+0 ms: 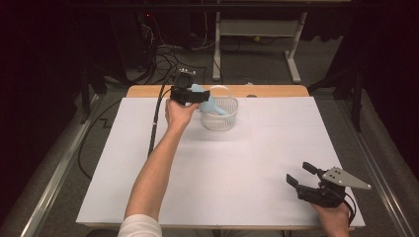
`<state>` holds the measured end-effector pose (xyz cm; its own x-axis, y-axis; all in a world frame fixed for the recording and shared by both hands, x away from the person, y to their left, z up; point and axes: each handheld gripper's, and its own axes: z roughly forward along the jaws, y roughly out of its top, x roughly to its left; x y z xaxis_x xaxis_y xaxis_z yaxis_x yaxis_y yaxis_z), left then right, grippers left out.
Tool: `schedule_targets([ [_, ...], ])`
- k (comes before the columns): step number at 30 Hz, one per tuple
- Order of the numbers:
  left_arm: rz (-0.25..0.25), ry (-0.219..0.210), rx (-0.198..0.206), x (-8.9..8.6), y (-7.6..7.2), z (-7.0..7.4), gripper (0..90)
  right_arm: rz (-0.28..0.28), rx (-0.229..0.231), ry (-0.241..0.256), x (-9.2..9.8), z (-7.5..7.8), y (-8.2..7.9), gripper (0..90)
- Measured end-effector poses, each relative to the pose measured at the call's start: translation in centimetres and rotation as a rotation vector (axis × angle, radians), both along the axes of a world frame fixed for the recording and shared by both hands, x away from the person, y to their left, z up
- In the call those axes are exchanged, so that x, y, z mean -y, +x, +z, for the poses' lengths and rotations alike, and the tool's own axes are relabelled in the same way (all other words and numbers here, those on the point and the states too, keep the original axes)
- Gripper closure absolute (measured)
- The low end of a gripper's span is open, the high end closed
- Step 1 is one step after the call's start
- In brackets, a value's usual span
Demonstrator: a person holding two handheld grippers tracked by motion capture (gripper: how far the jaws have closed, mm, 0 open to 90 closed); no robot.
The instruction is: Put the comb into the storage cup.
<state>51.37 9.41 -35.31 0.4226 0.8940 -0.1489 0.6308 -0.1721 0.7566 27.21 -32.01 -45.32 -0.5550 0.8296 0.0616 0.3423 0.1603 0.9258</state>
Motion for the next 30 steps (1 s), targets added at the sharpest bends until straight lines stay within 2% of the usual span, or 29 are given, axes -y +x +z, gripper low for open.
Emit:
schedule_targets([
  [3, 0.006, -0.004, 0.005, -0.3, -0.2, 0.0, 16.4, 0.006, -0.002, -0.004, -0.1, 0.0, 0.1, 22.6],
  [5, 0.004, 0.007, 0.008, -0.5, -0.3, 0.1, 16.4, 0.008, 0.0, -0.004, -0.1, 0.0, 0.1, 22.6],
  [9, 0.008, -0.011, 0.026, -1.0, -0.7, 0.6, 16.1, 0.0, 0.005, 0.004, 0.0, 0.0, 0.0, 22.4],
  [12, -0.001, 0.005, 0.031, -1.3, -1.0, 0.9, 16.1, 0.001, 0.011, 0.008, 0.0, 0.0, 0.0, 22.2],
  [16, 0.001, 0.0, 0.043, -1.7, -1.3, 1.2, 16.1, 0.003, 0.012, 0.006, -0.2, 0.1, 0.1, 21.8],
  [19, 0.006, -0.005, 0.064, -2.2, -1.8, 1.6, 16.1, 0.002, 0.015, 0.008, -0.2, 0.1, 0.2, 21.7],
  [23, 0.01, -0.018, 0.084, -3.3, -2.7, 1.8, 16.4, -0.006, 0.022, 0.018, -0.2, 0.1, 0.3, 21.6],
  [26, 0.011, -0.018, 0.08, -4.3, -3.1, 1.6, 16.4, -0.009, 0.017, 0.007, -0.3, 0.1, 0.6, 21.6],
  [30, 0.019, -0.043, 0.098, -5.7, -3.6, 1.8, 16.5, -0.012, 0.008, 0.001, -0.6, 0.0, 0.8, 21.5],
])
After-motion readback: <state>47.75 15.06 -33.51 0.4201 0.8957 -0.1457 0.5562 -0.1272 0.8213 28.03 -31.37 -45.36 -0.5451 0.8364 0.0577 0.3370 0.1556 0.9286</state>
